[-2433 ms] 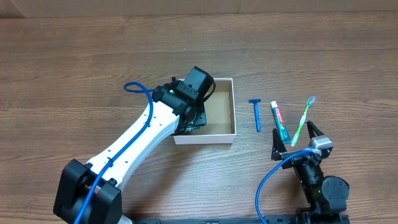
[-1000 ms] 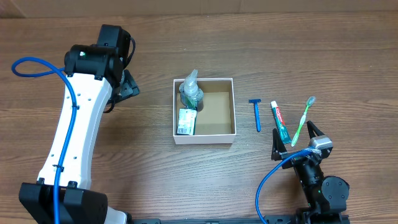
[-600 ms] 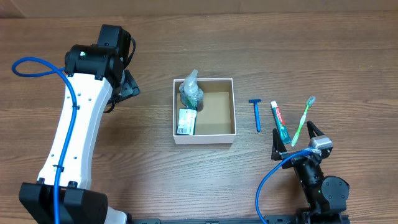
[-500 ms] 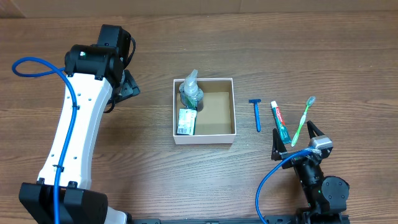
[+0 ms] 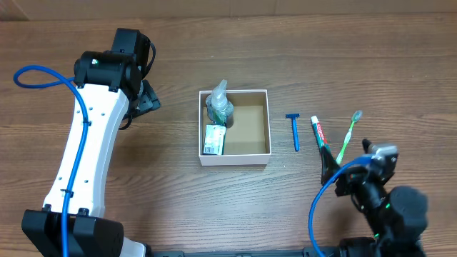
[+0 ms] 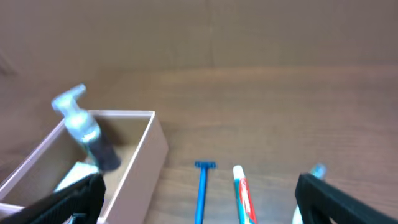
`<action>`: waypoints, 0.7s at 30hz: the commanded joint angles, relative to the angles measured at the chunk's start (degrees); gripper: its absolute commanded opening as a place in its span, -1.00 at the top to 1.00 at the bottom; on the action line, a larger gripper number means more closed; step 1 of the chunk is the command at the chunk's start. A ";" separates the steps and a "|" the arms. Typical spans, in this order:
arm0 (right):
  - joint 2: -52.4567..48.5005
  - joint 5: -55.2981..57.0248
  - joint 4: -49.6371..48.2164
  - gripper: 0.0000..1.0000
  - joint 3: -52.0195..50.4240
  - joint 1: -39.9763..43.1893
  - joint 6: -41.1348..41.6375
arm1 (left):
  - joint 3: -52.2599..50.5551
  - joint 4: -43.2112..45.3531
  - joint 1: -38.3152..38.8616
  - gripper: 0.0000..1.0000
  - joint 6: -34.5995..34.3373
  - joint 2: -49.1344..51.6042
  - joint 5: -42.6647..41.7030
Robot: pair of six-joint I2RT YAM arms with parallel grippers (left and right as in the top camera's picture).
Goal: Pack container
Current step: 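Move the right gripper to the Colgate toothpaste tube and grasp it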
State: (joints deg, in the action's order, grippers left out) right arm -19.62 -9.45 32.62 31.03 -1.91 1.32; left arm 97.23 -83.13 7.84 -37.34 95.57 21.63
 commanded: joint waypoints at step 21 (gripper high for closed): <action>-77.72 4.50 5.42 -0.85 27.93 0.15 1.53 | 1.31 0.04 -0.22 -1.00 0.07 -0.85 0.83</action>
State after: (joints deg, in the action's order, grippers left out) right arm -96.31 -6.59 39.72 57.69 -1.91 2.94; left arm 97.27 -83.13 7.84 -37.34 95.57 21.71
